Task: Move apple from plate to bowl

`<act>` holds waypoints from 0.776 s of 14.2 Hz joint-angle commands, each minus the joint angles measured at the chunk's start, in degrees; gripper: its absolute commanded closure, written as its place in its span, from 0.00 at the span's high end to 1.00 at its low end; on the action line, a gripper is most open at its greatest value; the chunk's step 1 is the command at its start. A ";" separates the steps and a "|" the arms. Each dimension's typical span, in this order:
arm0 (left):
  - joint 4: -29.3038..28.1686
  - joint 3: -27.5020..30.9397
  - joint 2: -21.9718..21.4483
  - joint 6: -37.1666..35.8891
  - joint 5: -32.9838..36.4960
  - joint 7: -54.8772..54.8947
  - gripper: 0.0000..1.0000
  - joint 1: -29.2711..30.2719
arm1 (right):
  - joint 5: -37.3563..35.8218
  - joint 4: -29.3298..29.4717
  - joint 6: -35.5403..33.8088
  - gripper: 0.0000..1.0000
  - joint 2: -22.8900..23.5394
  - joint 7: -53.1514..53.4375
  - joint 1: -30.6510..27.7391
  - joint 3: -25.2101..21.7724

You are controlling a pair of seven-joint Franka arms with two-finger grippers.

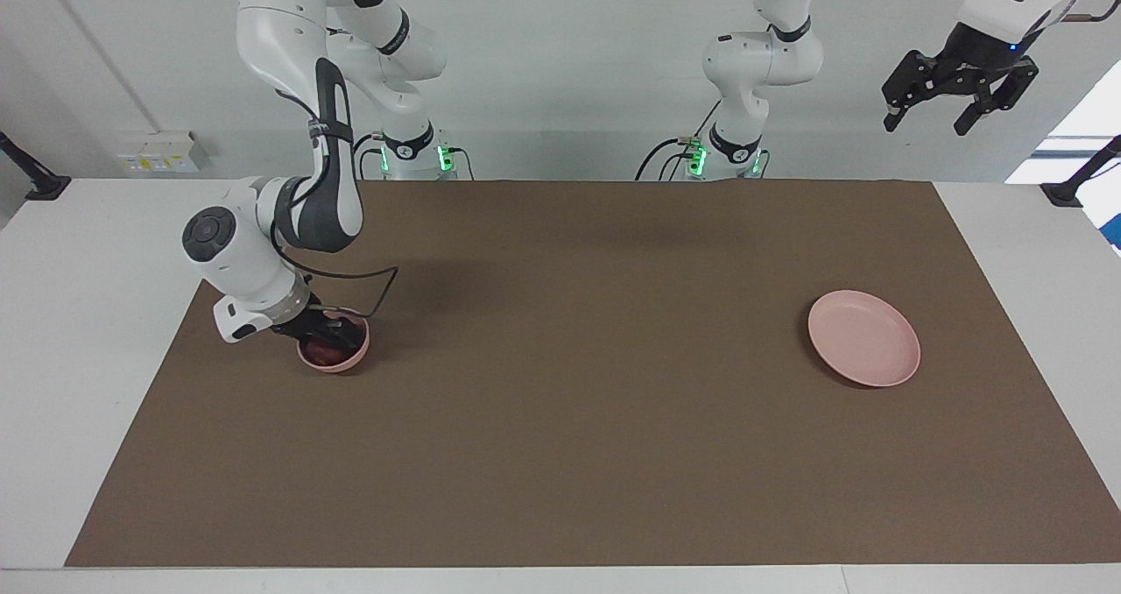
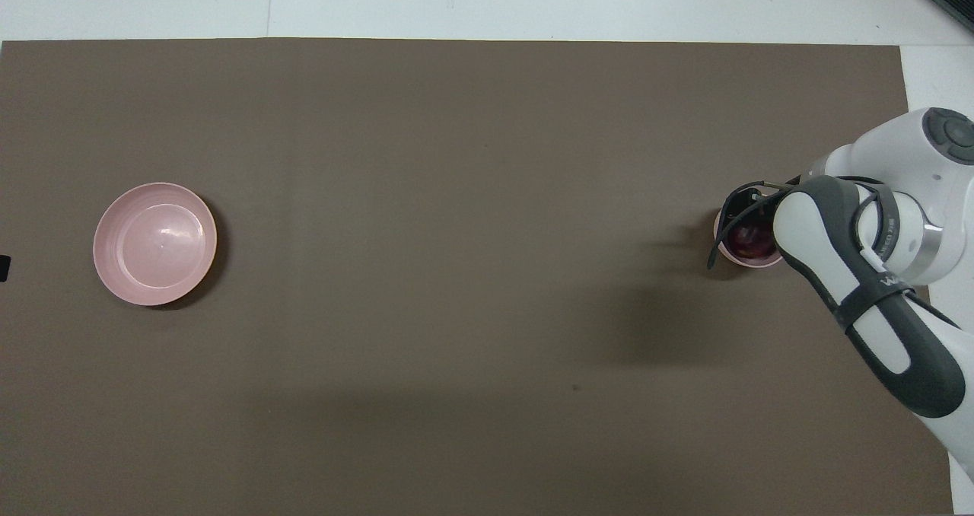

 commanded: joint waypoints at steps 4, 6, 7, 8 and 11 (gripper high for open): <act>-1.06 -0.18 -0.92 0.54 -0.71 0.36 1.00 0.45 | -2.06 3.43 -3.68 1.00 -4.03 0.29 0.47 0.39; -1.06 -0.18 -0.92 0.54 -0.71 0.27 1.00 0.36 | -4.08 3.52 -4.56 1.00 -7.02 0.21 0.39 0.39; -1.06 -0.18 -0.92 0.45 -0.71 0.27 1.00 0.45 | -4.52 3.52 -6.39 1.00 -8.42 0.29 0.47 0.39; -1.06 -0.18 -0.92 0.45 -0.71 0.36 1.00 0.45 | -4.61 3.96 -8.67 1.00 -10.09 0.29 0.48 0.39; -1.06 -0.18 -0.92 0.45 -0.71 0.27 1.00 0.45 | -6.54 6.07 -18.16 1.00 -16.06 0.56 0.48 0.39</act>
